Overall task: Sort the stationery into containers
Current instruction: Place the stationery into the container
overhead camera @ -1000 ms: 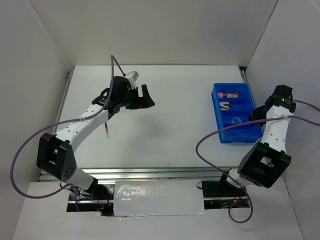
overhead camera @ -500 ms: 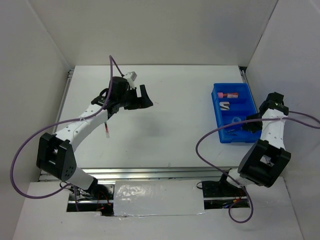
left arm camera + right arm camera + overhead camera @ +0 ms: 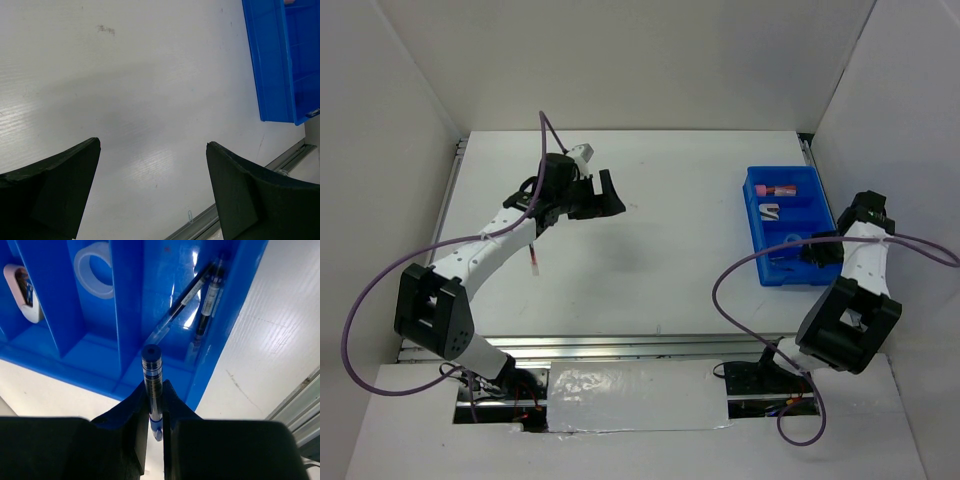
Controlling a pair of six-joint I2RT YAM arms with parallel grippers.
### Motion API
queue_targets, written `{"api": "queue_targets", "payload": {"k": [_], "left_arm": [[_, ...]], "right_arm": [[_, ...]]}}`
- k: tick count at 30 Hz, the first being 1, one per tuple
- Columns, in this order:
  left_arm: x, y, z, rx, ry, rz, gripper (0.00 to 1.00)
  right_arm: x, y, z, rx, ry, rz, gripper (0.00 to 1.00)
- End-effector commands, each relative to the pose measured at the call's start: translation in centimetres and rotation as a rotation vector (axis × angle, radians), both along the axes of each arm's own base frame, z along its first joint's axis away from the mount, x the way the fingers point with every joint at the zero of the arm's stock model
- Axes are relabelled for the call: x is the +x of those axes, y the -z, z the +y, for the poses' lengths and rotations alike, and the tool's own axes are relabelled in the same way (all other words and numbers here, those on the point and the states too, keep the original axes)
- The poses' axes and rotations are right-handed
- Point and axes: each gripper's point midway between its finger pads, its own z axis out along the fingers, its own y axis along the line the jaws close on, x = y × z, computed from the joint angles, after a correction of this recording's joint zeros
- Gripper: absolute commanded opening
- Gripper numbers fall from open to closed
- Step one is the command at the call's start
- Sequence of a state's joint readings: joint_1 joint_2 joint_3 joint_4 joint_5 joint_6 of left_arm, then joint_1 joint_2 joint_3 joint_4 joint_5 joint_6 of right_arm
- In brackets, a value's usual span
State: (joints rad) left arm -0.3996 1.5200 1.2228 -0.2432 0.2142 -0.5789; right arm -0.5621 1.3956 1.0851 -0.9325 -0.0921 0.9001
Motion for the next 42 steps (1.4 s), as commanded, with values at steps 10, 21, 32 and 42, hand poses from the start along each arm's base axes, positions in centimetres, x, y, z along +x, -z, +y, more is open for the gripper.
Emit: {"api": "queue_targets", "payload": {"k": [10, 21, 32, 42], "left_arm": [[0.8, -0.5, -0.2, -0.016, 0.004, -0.028, 0.99], [0.6, -0.3, 0.5, 0.001, -0.009, -0.024, 0.99], [0.8, 0.0, 1.1, 0.003, -0.023, -0.015, 0.99], [0.1, 3.1, 9.6, 0.173, -0.229, 0.084, 0.97]], "right_arm": [[0.1, 0.3, -3.0, -0.028, 0.128, -0.034, 0.08], [0.8, 0.8, -3.9, -0.038, 0.143, -0.04, 0.2], [1.8, 1.1, -3.8, -0.015, 0.141, -0.05, 0.32], [3.0, -2.3, 0.3, -0.013, -0.069, -0.168, 0.31]]}}
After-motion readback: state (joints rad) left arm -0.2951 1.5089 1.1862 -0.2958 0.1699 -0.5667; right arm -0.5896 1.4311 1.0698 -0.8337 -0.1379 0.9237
